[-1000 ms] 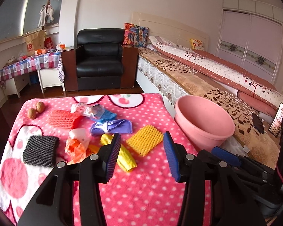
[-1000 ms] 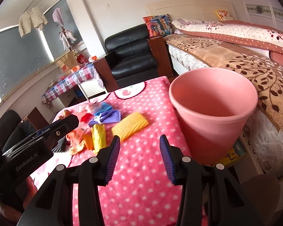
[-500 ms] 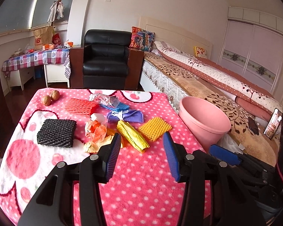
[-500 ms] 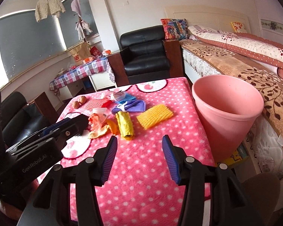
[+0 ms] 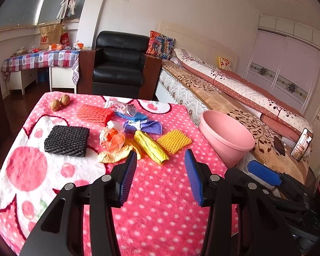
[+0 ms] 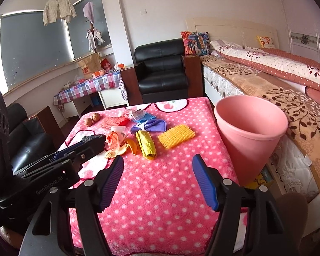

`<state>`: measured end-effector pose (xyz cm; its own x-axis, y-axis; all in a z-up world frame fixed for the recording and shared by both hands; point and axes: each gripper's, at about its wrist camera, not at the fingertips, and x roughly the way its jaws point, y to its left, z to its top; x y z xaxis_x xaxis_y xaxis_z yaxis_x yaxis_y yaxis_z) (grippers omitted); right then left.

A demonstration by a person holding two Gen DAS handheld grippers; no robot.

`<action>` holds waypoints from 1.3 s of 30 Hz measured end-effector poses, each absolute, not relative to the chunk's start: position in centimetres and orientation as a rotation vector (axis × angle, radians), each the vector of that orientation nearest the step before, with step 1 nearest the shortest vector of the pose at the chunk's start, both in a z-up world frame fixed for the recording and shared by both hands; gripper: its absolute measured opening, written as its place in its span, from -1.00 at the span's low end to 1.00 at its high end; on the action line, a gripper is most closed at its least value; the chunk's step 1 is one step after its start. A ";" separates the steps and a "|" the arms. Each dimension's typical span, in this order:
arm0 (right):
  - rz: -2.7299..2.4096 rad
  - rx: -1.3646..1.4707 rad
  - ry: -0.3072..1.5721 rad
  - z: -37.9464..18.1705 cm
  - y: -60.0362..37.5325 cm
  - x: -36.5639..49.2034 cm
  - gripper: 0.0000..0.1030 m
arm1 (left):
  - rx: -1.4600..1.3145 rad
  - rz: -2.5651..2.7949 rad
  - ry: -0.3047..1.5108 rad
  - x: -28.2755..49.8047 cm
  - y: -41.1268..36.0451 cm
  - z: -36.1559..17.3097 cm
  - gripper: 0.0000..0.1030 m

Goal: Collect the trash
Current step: 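Move both open tools back over the table, then grasp the yellow plastic bag with the right tool while the left tool grasps the orange wrapper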

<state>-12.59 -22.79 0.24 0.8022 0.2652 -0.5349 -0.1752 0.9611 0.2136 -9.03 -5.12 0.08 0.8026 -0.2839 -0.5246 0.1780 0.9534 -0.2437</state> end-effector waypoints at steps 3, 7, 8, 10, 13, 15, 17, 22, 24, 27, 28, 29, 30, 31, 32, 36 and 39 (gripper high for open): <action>0.250 0.178 0.624 -0.3 -22.9 -12.3 0.29 | -0.194 -0.246 0.618 -9.0 -4.8 -0.4 -0.09; 0.269 0.182 0.662 -0.9 -22.5 -11.8 0.29 | -0.203 -0.224 0.643 -9.2 -4.3 -1.0 -0.09; 0.276 0.184 0.673 -1.0 -22.4 -11.6 0.29 | -0.205 -0.218 0.651 -9.2 -4.2 -1.0 -0.09; 0.292 0.192 0.700 -1.4 -22.2 -11.1 0.28 | -0.194 -0.191 0.668 -9.2 -4.2 -1.2 -0.09; 0.318 0.206 0.722 -1.8 -22.0 -10.6 0.26 | -0.208 -0.194 0.678 -9.0 -3.9 -1.4 -0.08; 0.332 0.211 0.734 -1.9 -22.0 -10.0 0.26 | -0.242 -0.208 0.682 -8.7 -3.3 -1.4 -0.08; 0.330 0.215 0.734 -2.1 -22.1 -9.4 0.26 | -0.255 -0.205 0.677 -8.3 -2.6 -1.3 -0.08; 0.345 0.198 0.724 -2.3 -22.0 -7.2 0.26 | -0.229 -0.169 0.662 -6.9 -1.0 -0.9 -0.09; 0.343 0.178 0.721 -2.4 -21.5 -6.0 0.23 | -0.241 -0.150 0.672 -5.7 -0.3 -0.8 -0.09; 0.351 0.173 0.719 -2.6 -21.0 -3.6 0.09 | -0.246 -0.139 0.683 -3.9 0.4 -0.9 -0.09; 0.353 0.173 0.721 -2.8 -20.8 -2.6 0.04 | -0.241 -0.139 0.689 -3.2 0.4 -1.0 -0.09; 0.353 0.172 0.724 -3.0 -20.6 -1.6 0.01 | -0.233 -0.136 0.691 -2.5 0.4 -1.1 -0.09; 0.355 0.170 0.727 -3.3 -20.4 -0.8 0.00 | -0.225 -0.134 0.692 -1.9 0.3 -1.2 -0.09; 0.354 0.168 0.735 -3.6 -20.2 0.2 -0.04 | -0.218 -0.132 0.695 -1.4 0.2 -1.4 -0.09; 0.355 0.170 0.744 -4.0 -20.0 1.0 -0.05 | -0.210 -0.129 0.704 -0.6 0.1 -1.7 -0.09; 0.368 0.192 0.784 -5.4 -19.1 2.9 -0.05 | -0.202 -0.116 0.747 1.8 -0.1 -3.0 -0.09; 0.384 0.218 0.831 -6.3 -19.0 3.7 -0.09 | -0.197 -0.107 0.772 3.3 -0.2 -4.0 -0.09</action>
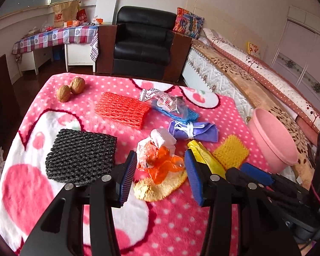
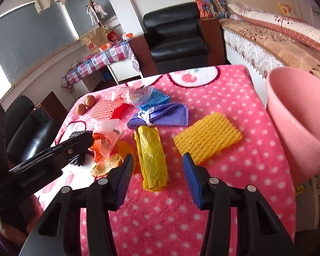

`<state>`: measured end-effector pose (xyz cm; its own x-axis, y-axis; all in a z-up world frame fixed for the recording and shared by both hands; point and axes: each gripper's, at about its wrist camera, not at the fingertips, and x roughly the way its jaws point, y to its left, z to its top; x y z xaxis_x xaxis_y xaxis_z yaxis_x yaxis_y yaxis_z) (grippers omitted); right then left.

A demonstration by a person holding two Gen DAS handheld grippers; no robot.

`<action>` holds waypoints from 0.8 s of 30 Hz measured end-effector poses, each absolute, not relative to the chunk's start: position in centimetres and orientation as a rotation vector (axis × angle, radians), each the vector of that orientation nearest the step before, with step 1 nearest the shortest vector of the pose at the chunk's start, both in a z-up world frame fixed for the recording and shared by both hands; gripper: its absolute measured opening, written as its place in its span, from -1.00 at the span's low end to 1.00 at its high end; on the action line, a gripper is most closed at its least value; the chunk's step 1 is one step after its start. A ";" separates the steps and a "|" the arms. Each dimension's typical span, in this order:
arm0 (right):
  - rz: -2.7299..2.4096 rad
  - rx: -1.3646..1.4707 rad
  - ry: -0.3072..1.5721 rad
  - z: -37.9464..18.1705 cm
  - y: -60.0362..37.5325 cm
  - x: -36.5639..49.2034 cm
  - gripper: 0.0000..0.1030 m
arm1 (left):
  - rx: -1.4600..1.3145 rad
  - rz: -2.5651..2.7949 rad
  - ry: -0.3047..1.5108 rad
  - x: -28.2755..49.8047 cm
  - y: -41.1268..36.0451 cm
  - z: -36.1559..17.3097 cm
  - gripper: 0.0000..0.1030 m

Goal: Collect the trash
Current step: 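Grasp the yellow plastic bag with the right tool while the left tool grasps the orange wrapper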

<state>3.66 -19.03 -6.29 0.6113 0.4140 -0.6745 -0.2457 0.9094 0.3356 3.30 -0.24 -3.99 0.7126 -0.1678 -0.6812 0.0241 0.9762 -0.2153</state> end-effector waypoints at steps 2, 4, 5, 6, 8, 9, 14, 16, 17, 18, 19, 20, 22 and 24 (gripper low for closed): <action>0.381 0.234 0.840 -6.6 -19.2 3.8 -0.09 | -0.192 -0.113 0.778 3.7 -0.4 -4.3 -0.09; 0.373 0.239 0.845 -6.9 -19.3 3.7 -0.09 | -0.175 -0.118 0.788 3.8 -0.7 -4.7 -0.22; 0.372 0.230 0.842 -6.9 -19.1 3.5 -0.09 | -0.170 -0.120 0.796 3.9 -0.8 -4.8 -0.30; 0.374 0.219 0.836 -6.7 -18.8 3.4 -0.09 | -0.160 -0.116 0.800 3.9 -0.9 -4.9 -0.37; 0.381 0.187 0.825 -6.7 -18.2 3.0 -0.09 | -0.145 -0.104 0.793 3.8 -0.7 -4.9 -0.70; 0.387 0.171 0.821 -6.6 -18.0 2.8 -0.09 | -0.152 -0.110 0.794 3.7 -0.5 -4.9 -0.70; 0.405 0.116 0.819 -6.6 -17.0 2.5 -0.09 | -0.180 -0.129 0.746 1.6 1.1 -3.6 -0.73; 0.407 0.115 0.831 -6.7 -17.0 2.6 -0.09 | -0.183 -0.141 0.716 0.6 1.7 -2.7 -0.73; 0.405 0.116 0.839 -6.8 -16.9 2.8 -0.09 | -0.190 -0.147 0.704 0.2 2.0 -2.4 -0.73; 0.404 0.116 0.846 -6.9 -16.9 2.9 -0.09 | -0.205 -0.156 0.693 -0.4 2.5 -2.1 -0.73; 0.406 0.116 0.853 -7.0 -16.8 3.0 -0.09 | -0.216 -0.160 0.690 -0.7 2.8 -1.8 -0.73; 0.406 0.114 0.858 -7.0 -16.8 3.1 -0.09 | -0.230 -0.166 0.687 -1.0 3.1 -1.7 -0.73; 0.405 0.109 0.866 -7.2 -16.6 3.2 -0.13 | -0.249 -0.173 0.680 -1.7 3.5 -1.6 -0.73; 0.406 0.104 0.879 -7.3 -16.5 3.4 -0.22 | -0.265 -0.173 0.679 -2.3 3.8 -1.6 -0.73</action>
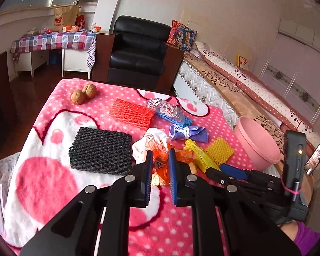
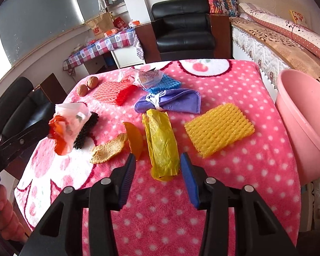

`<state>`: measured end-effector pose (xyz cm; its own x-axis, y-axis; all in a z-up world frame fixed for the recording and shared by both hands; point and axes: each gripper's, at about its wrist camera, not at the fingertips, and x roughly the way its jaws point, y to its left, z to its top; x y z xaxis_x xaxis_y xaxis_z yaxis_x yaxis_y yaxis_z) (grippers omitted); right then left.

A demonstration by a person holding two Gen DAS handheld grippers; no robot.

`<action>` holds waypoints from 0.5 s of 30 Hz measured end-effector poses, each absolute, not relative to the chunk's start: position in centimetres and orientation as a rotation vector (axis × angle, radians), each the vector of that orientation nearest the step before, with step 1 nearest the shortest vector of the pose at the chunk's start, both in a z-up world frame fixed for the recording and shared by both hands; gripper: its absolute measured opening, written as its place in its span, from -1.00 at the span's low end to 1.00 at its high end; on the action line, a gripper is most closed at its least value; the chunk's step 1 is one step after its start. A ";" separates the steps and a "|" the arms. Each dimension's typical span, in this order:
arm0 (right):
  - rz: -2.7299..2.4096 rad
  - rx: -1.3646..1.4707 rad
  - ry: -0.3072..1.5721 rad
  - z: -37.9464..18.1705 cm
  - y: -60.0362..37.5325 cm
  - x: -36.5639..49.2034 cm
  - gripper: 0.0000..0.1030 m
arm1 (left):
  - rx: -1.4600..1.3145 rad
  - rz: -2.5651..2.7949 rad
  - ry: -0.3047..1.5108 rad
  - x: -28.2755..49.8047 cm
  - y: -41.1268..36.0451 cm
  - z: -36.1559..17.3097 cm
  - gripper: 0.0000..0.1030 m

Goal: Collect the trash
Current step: 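Grasp the yellow plastic bag with the right tool while the left tool grasps the orange wrapper, then carry both held items over to the pink bucket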

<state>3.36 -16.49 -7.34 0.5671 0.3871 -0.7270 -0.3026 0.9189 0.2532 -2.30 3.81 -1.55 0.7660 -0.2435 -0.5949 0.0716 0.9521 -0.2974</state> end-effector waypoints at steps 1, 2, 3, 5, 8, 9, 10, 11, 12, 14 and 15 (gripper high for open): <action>0.406 0.104 0.885 -7.5 -16.5 3.4 -0.29 | -0.275 -0.174 0.680 -2.6 3.9 -1.6 -0.73; 0.405 0.105 0.892 -7.6 -16.5 3.5 -0.35 | -0.282 -0.174 0.682 -2.8 4.1 -1.7 -0.73; 0.403 0.106 0.897 -7.6 -16.5 3.6 -0.37 | -0.289 -0.173 0.684 -3.0 4.1 -1.8 -0.73; 0.394 0.107 0.907 -7.8 -16.5 3.7 -0.48 | -0.299 -0.169 0.689 -3.1 4.1 -1.9 -0.73; 0.391 0.107 0.924 -8.1 -16.4 4.0 -0.65 | -0.299 -0.163 0.693 -3.1 3.8 -2.0 -0.73; 0.394 0.108 0.923 -8.1 -16.5 4.0 -0.71 | -0.300 -0.163 0.694 -3.1 3.8 -2.0 -0.73; 0.395 0.110 0.915 -8.0 -16.5 3.9 -0.74 | -0.300 -0.162 0.694 -3.1 3.7 -2.0 -0.73; 0.400 0.113 0.904 -7.8 -16.6 3.7 -0.77 | -0.299 -0.161 0.694 -3.0 3.6 -1.9 -0.73; 0.404 0.115 0.893 -7.7 -16.7 3.6 -0.77 | -0.298 -0.159 0.693 -3.0 3.4 -1.8 -0.73; 0.408 0.116 0.858 -7.2 -16.8 3.0 -0.78 | -0.294 -0.161 0.688 -3.0 3.1 -1.5 -0.73; 0.409 0.116 0.840 -6.9 -16.9 2.8 -0.78 | -0.290 -0.164 0.684 -3.0 2.8 -1.3 -0.73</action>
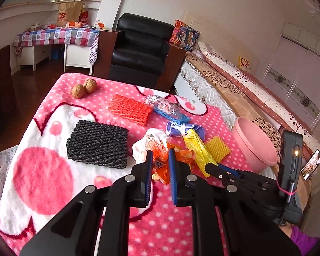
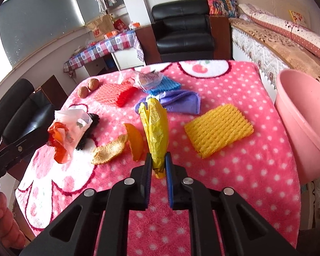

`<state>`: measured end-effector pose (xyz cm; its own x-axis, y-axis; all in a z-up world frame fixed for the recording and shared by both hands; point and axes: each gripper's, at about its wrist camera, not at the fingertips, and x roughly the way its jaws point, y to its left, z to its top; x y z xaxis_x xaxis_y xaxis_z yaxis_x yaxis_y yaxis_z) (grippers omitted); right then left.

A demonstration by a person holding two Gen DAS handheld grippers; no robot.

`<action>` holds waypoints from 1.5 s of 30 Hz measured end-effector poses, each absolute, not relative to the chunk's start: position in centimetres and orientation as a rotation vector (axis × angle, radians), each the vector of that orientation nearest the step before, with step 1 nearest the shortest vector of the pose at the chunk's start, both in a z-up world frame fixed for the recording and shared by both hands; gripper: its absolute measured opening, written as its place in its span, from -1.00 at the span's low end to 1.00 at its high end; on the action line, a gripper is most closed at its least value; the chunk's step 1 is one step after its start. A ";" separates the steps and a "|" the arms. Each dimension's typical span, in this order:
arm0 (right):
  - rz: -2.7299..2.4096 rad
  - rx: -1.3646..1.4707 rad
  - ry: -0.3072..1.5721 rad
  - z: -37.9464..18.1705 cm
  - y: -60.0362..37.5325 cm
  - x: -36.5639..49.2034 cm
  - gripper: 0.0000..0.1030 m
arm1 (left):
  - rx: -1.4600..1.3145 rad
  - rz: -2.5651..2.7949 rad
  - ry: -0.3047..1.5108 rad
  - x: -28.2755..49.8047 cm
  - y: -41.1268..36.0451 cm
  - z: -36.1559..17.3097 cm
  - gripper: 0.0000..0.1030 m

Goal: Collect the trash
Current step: 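Carry both held items over to the pink bucket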

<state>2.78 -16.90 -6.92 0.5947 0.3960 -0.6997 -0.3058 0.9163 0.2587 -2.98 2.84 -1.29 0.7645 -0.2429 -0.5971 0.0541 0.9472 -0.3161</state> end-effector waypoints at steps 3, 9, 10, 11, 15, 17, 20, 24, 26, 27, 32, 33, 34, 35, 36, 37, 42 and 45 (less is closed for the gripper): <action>0.412 0.125 0.793 -6.0 -17.4 2.0 -0.78 | -0.277 -0.179 0.665 -3.0 1.9 -0.5 -0.73; 0.401 0.185 0.746 -4.5 -20.4 0.1 -0.78 | -0.257 -0.234 0.621 -2.7 -1.0 1.1 -0.73; 0.390 0.192 0.734 -4.2 -21.3 -0.1 -0.78 | -0.254 -0.244 0.618 -2.6 -1.5 1.2 -0.73; 0.379 0.201 0.723 -3.8 -22.2 -0.3 -0.78 | -0.248 -0.255 0.615 -2.4 -2.3 1.4 -0.73; 0.321 0.235 0.682 -2.5 -25.8 -0.8 -0.78 | -0.225 -0.304 0.613 -1.2 -5.4 2.2 -0.73; 0.282 0.248 0.670 -2.1 -27.8 -0.9 -0.78 | -0.210 -0.334 0.604 -0.6 -7.1 2.6 -0.73; 0.240 0.281 0.654 -1.7 -30.6 -0.9 -0.78 | -0.179 -0.386 0.592 0.2 -10.1 3.3 -0.73; 0.178 0.314 0.637 -1.6 -34.2 -0.8 -0.78 | -0.147 -0.454 0.589 1.5 -13.8 3.9 -0.73; 0.145 0.325 0.637 -1.6 -35.9 -0.5 -0.78 | -0.139 -0.492 0.587 2.2 -15.6 4.1 -0.73; 0.132 0.329 0.639 -1.6 -36.5 -0.2 -0.78 | -0.135 -0.506 0.585 2.3 -16.5 4.0 -0.73; 0.066 0.353 0.656 -2.1 -39.5 0.7 -0.77 | -0.105 -0.566 0.599 3.8 -20.4 3.3 -0.73; 0.057 0.361 0.661 -2.4 -39.9 0.9 -0.77 | -0.102 -0.572 0.607 4.1 -20.9 3.1 -0.73; 0.047 0.372 0.669 -2.7 -40.5 1.1 -0.77 | -0.098 -0.579 0.616 4.3 -21.5 2.8 -0.73; 0.039 0.378 0.673 -2.9 -40.8 1.3 -0.77 | -0.093 -0.589 0.625 4.6 -22.1 2.4 -0.73; 0.033 0.382 0.677 -3.2 -41.0 1.4 -0.77 | -0.088 -0.594 0.629 4.8 -22.5 2.2 -0.73; 0.028 0.387 0.679 -3.3 -41.4 1.5 -0.77 | -0.080 -0.599 0.634 4.9 -22.9 1.9 -0.73; 0.008 0.408 0.692 -4.2 -42.6 2.3 -0.76 | -0.061 -0.606 0.670 6.3 -24.6 0.4 -0.72; 0.001 0.412 0.695 -4.5 -42.9 2.5 -0.74 | -0.065 -0.606 0.686 6.9 -25.1 -0.4 -0.73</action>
